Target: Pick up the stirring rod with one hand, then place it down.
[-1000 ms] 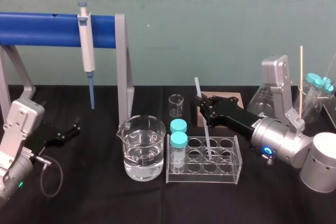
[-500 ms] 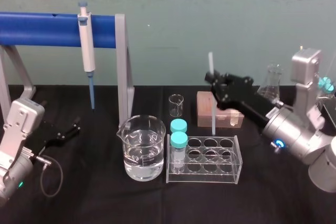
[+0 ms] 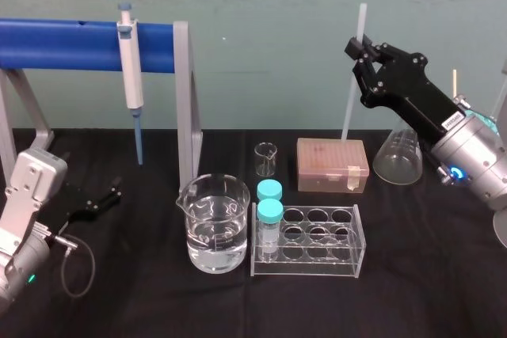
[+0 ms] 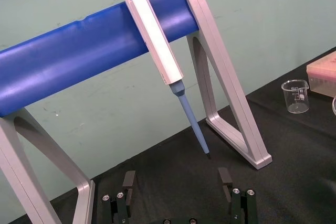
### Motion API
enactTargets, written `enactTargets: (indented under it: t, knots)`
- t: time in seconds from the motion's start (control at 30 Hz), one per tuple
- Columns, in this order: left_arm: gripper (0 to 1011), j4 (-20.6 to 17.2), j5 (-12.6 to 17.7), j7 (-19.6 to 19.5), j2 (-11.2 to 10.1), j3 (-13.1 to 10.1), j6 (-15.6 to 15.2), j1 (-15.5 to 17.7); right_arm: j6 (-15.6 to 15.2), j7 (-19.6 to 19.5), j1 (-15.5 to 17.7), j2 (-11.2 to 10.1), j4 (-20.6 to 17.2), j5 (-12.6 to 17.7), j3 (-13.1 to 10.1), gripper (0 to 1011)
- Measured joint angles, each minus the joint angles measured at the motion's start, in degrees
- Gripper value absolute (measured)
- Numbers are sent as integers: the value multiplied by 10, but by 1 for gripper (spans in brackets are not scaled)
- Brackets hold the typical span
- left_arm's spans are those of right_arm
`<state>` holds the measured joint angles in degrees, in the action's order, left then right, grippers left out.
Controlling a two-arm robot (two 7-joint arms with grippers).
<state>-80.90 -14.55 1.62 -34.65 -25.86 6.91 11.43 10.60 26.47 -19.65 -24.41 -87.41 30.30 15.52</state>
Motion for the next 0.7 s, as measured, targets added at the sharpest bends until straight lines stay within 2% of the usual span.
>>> enactTargets:
  t: [0.7]
  knots:
    - [1000, 0, 0, 0, 0, 0, 0, 0, -9, 0, 12, 9, -12, -15, -13, 70]
